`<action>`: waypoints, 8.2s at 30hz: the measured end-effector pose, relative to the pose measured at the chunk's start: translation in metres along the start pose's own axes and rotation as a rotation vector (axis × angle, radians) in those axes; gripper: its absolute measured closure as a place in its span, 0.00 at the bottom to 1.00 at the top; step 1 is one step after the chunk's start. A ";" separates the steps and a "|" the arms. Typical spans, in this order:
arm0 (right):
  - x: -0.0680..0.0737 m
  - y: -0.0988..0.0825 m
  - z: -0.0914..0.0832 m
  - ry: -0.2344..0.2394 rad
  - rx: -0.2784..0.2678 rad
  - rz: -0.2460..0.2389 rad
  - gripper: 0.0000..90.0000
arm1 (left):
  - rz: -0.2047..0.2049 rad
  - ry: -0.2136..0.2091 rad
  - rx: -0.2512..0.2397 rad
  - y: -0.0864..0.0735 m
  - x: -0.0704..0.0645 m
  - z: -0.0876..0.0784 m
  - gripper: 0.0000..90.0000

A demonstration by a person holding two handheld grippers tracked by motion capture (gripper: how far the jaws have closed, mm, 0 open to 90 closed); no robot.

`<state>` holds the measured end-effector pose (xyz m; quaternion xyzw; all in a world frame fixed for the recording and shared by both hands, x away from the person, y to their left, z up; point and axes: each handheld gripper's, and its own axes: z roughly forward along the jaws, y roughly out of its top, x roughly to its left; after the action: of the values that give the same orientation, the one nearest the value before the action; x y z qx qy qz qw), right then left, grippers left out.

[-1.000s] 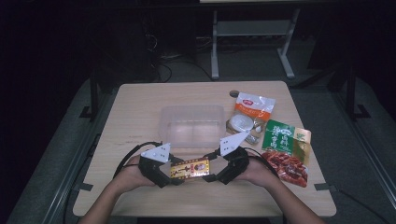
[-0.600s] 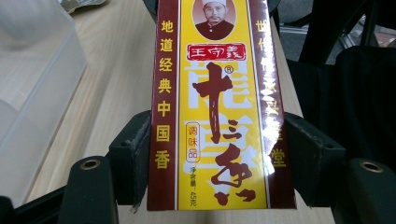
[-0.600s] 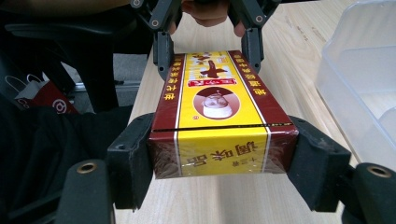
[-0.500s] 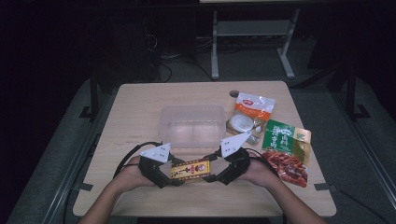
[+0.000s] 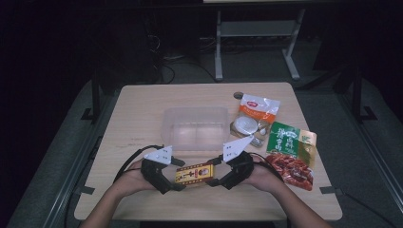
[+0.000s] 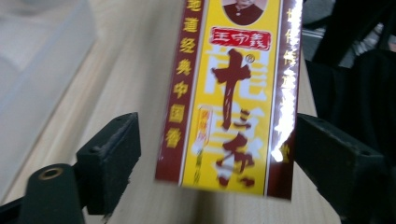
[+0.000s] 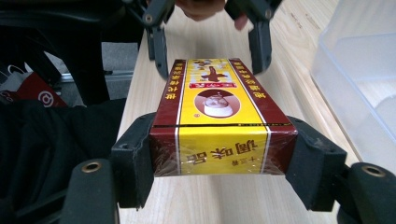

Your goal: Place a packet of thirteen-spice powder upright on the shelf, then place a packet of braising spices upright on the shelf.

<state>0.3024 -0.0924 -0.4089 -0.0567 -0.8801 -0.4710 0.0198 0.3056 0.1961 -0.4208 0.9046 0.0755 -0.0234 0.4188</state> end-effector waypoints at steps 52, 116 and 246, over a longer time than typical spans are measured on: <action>-0.069 0.066 -0.027 -0.241 0.018 0.031 0.36 | -0.223 0.282 -0.009 -0.059 -0.033 -0.029 0.15; -0.141 0.127 0.051 -0.225 0.101 -0.041 0.35 | -0.244 0.258 -0.014 -0.063 -0.031 -0.030 0.15; -0.014 -0.048 -0.063 -0.388 0.096 0.220 0.27 | -0.269 0.257 -0.003 -0.060 -0.029 -0.022 0.16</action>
<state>0.3098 -0.1723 -0.4145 -0.2406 -0.8774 -0.4039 -0.0957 0.2674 0.2478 -0.4490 0.8812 0.2488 0.0369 0.4002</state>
